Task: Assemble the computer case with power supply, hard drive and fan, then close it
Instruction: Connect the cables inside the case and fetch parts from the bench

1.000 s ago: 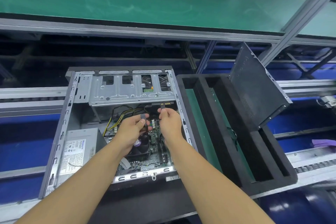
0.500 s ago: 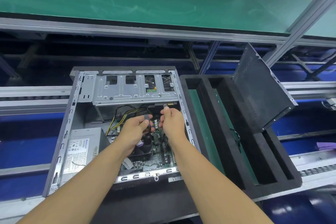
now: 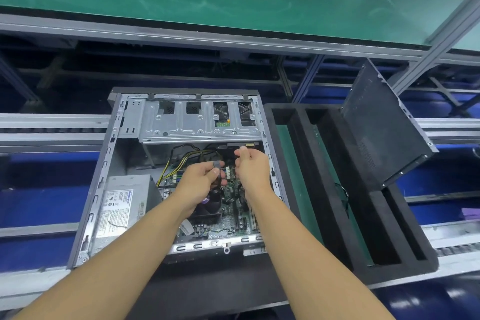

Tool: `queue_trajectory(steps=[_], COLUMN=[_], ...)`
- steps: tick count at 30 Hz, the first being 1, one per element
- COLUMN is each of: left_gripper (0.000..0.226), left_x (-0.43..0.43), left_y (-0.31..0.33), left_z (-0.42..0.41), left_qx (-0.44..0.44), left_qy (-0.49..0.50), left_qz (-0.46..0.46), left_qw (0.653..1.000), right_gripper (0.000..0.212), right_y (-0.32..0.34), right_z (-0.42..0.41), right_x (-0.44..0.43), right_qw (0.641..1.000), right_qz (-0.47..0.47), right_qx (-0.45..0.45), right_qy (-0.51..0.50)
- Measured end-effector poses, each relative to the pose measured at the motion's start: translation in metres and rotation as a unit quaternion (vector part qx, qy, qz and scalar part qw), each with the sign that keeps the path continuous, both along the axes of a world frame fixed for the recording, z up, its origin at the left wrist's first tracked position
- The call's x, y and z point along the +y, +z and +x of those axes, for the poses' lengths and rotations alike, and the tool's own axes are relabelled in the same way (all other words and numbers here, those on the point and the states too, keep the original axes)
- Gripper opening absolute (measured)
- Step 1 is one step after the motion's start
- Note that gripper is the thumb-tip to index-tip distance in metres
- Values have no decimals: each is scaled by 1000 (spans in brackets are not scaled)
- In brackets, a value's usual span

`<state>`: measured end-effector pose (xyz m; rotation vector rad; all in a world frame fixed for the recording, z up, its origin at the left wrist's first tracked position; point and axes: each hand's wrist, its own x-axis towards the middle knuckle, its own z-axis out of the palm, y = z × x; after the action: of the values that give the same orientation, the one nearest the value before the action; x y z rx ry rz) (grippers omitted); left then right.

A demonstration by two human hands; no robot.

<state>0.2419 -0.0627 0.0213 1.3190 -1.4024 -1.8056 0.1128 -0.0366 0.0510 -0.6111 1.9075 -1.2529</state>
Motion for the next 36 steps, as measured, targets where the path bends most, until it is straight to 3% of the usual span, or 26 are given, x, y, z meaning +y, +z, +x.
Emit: queue_trajectory(steps=[13,19,23,28,32,36], left_gripper=[23,21,18,18,16,11], left_x=[0,0,-1,-2,-2,-6], left_y=[-1,4,5,11,11,12], left_z=[-1,1,1,1,2,2], left_qx=[20,44,75,128,143,160], left_qy=[-7,-5,22,67,79,151], left_qz=[20,40,81,158,198,199], left_qw=[1000,998,994,977,967,955], right_gripper=[22,16,35,20,25,15], right_y=[-2,14,18,20,24,24], right_z=[6,11,22,22,18,17], right_x=[10,28,56,69,70,83], right_qw=[999,989,944,829,803,768], right_qz=[12,23,-17,-71,-61,-182], right_qx=[6,141,310,521,545,543], right_qy=[-39,49,107,188,232,287])
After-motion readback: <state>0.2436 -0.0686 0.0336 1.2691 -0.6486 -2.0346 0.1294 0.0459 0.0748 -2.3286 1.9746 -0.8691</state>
